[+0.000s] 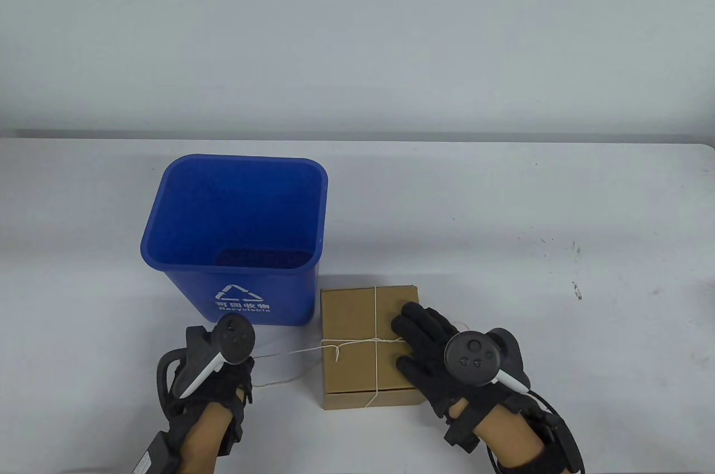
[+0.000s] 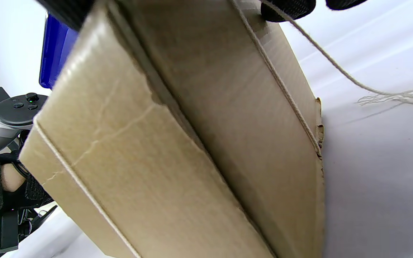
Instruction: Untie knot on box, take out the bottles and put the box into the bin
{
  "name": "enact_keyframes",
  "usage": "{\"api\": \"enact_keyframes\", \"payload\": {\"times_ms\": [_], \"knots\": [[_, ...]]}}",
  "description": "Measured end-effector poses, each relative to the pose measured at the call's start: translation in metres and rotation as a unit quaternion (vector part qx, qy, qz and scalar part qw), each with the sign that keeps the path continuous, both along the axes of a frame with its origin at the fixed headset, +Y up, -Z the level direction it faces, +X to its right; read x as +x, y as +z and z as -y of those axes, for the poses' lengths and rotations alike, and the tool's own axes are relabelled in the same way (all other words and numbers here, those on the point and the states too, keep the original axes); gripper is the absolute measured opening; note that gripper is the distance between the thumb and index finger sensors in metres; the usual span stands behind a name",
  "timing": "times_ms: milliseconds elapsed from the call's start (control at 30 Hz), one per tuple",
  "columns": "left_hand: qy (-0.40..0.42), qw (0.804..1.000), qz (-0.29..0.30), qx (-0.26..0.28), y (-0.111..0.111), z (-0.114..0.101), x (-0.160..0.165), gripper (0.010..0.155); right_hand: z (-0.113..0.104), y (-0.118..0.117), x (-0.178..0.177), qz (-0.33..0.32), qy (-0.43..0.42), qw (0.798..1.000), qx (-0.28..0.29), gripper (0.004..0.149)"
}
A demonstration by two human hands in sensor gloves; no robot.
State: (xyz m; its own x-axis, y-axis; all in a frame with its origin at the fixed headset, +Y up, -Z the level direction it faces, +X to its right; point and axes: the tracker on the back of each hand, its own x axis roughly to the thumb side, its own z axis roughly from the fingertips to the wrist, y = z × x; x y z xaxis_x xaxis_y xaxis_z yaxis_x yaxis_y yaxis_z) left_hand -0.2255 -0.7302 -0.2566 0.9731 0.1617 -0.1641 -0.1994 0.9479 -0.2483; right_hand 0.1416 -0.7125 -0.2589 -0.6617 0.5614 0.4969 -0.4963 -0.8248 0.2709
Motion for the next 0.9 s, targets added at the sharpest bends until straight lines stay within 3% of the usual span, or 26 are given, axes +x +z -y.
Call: {"api": "enact_keyframes", "payload": {"times_ms": [300,500,667,900], "knots": [[-0.017,0.988,-0.15,0.01,0.003,0.0,-0.035,0.045,0.001,0.001,0.0,0.002,-0.004,1.0,-0.006,0.067],[0.015,0.982,-0.183,0.032,0.008,-0.006,-0.048,0.047,0.001,0.001,0.0,0.002,-0.005,1.0,-0.008,0.067],[0.073,0.984,-0.126,0.104,0.018,-0.024,-0.033,0.05,0.001,0.0,0.0,0.002,-0.003,1.0,-0.01,0.067],[0.188,0.964,0.073,0.176,0.026,-0.043,0.013,0.046,-0.005,-0.002,-0.002,0.006,0.005,1.0,-0.018,0.065]]}}
